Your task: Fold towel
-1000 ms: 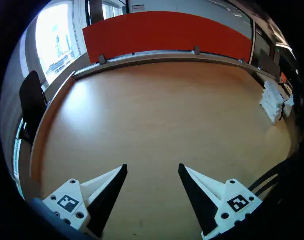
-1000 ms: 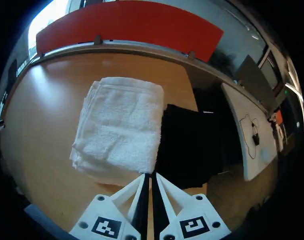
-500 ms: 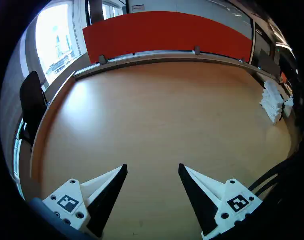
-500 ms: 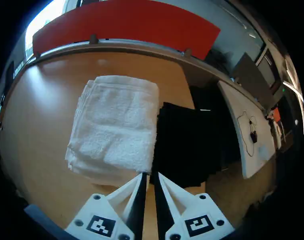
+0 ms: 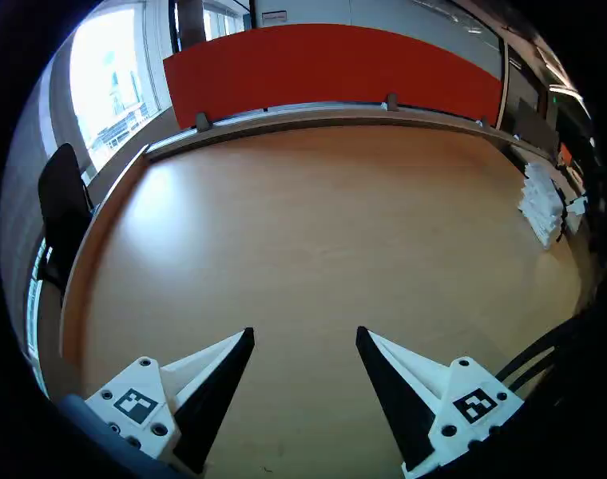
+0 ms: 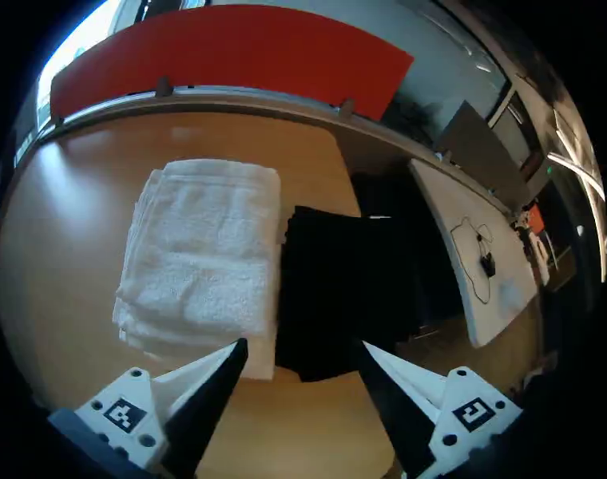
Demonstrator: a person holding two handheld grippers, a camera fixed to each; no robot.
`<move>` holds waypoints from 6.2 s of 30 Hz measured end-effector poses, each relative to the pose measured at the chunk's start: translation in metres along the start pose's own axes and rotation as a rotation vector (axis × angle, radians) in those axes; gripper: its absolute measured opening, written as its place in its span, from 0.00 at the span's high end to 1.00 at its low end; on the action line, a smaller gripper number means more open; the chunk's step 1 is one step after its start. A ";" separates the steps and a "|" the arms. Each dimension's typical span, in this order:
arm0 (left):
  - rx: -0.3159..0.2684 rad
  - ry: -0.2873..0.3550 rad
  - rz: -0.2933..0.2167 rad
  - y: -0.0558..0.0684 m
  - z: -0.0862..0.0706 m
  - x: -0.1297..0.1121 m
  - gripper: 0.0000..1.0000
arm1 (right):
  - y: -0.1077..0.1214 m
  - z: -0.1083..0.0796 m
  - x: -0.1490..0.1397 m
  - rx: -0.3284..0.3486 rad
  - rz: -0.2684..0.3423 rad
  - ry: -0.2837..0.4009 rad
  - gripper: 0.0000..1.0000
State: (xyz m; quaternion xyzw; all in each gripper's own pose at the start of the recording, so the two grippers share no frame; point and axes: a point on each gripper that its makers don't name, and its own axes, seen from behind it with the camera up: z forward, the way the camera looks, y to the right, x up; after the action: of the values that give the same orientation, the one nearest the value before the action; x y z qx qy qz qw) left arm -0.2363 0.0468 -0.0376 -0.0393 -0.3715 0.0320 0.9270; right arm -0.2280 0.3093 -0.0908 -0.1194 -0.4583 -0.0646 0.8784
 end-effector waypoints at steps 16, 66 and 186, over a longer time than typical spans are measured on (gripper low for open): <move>0.001 0.017 -0.001 -0.001 -0.002 0.006 0.05 | -0.018 -0.014 0.013 0.037 0.039 0.068 0.00; 0.032 0.124 -0.028 -0.008 -0.010 0.047 0.05 | -0.078 -0.092 0.117 0.018 0.330 0.664 0.00; 0.102 0.852 -0.137 -0.038 0.014 0.094 0.05 | -0.308 -0.182 0.165 0.212 0.145 0.930 0.00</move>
State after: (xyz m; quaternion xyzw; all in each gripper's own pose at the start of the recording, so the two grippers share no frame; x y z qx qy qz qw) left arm -0.1768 0.0182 0.0403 0.0217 0.0448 -0.0306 0.9983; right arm -0.0588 -0.0375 -0.0097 -0.0193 -0.0115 -0.0027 0.9997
